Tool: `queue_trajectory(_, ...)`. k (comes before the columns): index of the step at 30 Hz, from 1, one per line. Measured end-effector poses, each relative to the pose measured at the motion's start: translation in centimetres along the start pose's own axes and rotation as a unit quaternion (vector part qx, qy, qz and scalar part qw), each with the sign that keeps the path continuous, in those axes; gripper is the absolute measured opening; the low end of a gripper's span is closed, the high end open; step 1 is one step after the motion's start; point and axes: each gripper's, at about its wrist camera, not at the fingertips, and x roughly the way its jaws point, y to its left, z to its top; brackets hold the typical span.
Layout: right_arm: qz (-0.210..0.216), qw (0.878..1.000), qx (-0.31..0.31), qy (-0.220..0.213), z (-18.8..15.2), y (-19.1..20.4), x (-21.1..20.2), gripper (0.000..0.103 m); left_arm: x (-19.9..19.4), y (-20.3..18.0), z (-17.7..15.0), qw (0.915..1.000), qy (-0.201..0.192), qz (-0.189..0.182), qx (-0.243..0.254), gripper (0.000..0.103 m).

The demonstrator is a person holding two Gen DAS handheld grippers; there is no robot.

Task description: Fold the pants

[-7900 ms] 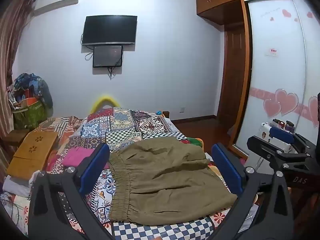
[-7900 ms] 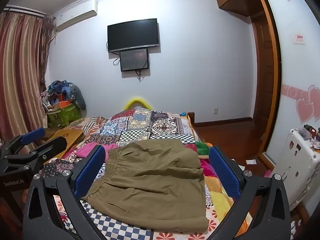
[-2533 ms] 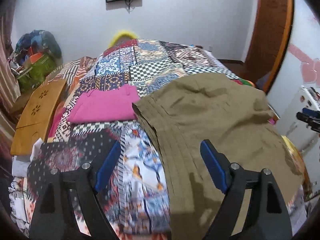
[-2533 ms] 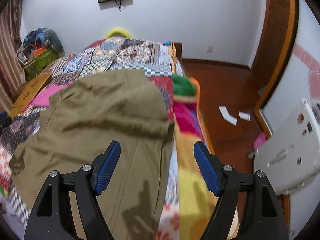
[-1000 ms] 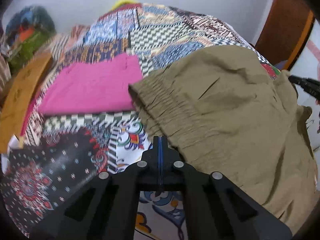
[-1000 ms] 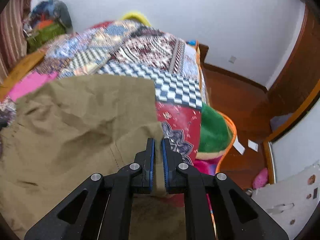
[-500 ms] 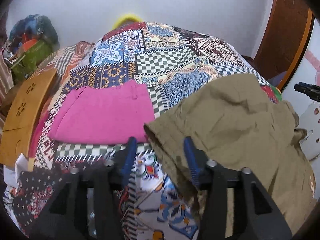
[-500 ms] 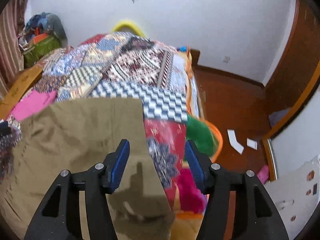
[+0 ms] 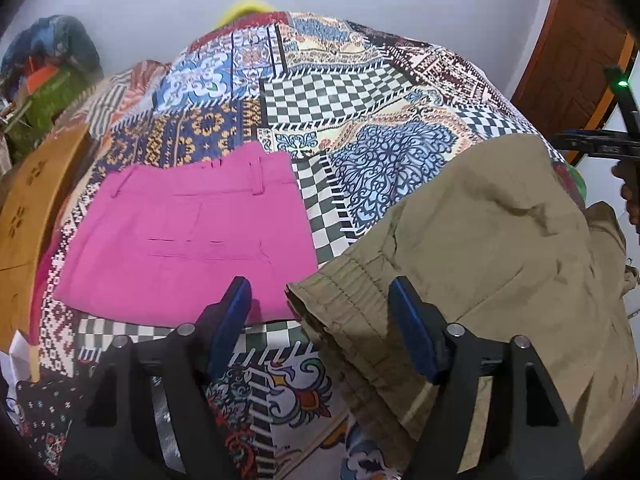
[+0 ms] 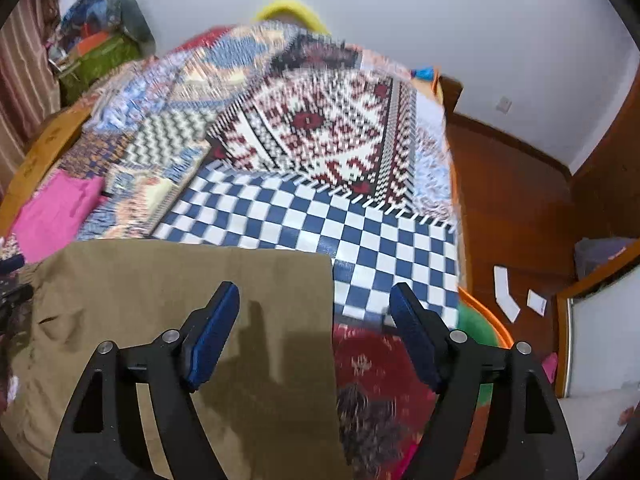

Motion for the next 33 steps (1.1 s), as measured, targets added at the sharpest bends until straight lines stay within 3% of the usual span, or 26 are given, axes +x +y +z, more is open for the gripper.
queue_trajectory(5,0.018,0.999,0.027,0.044,0.2,-0.4,3.8,0.077,0.9,0.4,0.0,0.9998,0.003,-0.017,-0.008,0.076)
queue_trajectory(8,-0.003,0.999,0.003,0.032,0.3,0.8,4.4,0.077,1.4,0.6,0.0,0.9995,0.007,-0.027,-0.014,0.076)
queue_trajectory(10,-0.013,0.999,-0.015,0.029,0.4,1.5,4.5,0.071,1.4,0.6,0.0,0.9994,0.007,-0.030,-0.014,0.074)
queue_trajectory(12,-0.002,0.999,-0.025,0.025,0.4,1.9,4.4,0.046,1.3,0.5,-0.1,0.9990,0.008,-0.043,-0.013,0.064)
queue_trajectory(13,0.008,0.999,-0.030,0.024,0.4,2.0,4.3,0.040,1.3,0.3,-0.1,0.9987,0.009,-0.049,-0.012,0.058)
queue_trajectory(18,0.003,1.000,-0.025,0.016,0.6,2.4,3.9,0.014,1.0,-0.4,-0.1,0.9994,0.002,-0.036,0.004,0.052)
queue_trajectory(23,0.011,1.000,0.007,-0.007,0.9,1.7,2.5,0.012,0.2,-0.8,0.1,0.9999,-0.010,-0.008,0.009,0.041)
queue_trajectory(24,0.010,1.000,0.013,-0.015,1.1,1.6,1.9,0.012,-0.1,-0.8,0.2,0.9998,-0.015,-0.002,0.012,0.033)
queue_trajectory(25,0.012,1.000,0.016,-0.022,1.3,1.4,1.6,0.011,-0.5,-1.0,0.3,0.9996,-0.021,0.005,0.017,0.032)
queue_trajectory(30,0.019,0.997,0.033,-0.069,3.1,1.2,-1.5,0.011,-2.4,-0.8,1.2,0.9988,-0.044,0.012,0.018,0.025)
queue_trajectory(33,0.022,0.995,0.034,-0.095,4.6,1.7,-3.2,0.011,-3.9,-0.3,2.0,0.9981,-0.058,0.013,0.014,0.014)
